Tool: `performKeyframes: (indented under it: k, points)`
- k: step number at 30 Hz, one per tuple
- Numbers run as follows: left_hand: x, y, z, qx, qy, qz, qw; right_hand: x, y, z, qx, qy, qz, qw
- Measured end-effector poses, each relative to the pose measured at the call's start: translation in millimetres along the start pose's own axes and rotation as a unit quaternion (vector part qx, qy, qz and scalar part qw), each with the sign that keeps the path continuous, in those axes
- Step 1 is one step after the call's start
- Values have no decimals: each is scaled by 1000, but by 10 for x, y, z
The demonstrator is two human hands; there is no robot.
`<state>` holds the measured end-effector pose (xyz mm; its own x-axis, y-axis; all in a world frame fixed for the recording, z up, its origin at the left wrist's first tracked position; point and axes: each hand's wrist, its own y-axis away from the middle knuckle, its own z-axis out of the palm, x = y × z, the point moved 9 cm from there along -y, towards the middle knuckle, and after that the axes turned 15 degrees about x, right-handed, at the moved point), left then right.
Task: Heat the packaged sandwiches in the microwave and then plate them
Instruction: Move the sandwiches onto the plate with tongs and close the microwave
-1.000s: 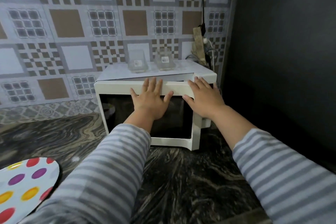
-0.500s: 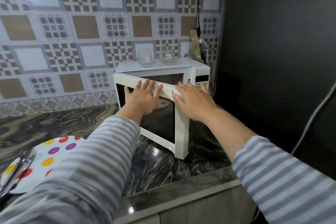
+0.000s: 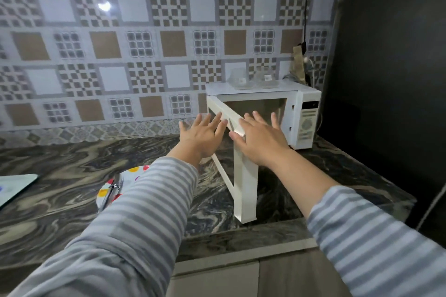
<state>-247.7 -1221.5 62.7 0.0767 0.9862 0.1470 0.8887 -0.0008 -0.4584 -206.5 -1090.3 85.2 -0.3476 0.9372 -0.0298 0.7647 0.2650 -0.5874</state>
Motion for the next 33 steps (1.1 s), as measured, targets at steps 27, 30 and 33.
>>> performKeyframes:
  k: [27, 30, 33]
  points:
    - [-3489, 1225, 1062, -119, 78, -216, 966, -2211, -63, 2521, -223, -66, -17, 972]
    - [-3677, 1206, 1252, -108, 97, -260, 955, -2117, -83, 2892, -243, -74, 14, 967]
    - [-3850, 1156, 1398, -77, 118, -290, 947, -2016, -77, 3189, -255, -97, 60, 960]
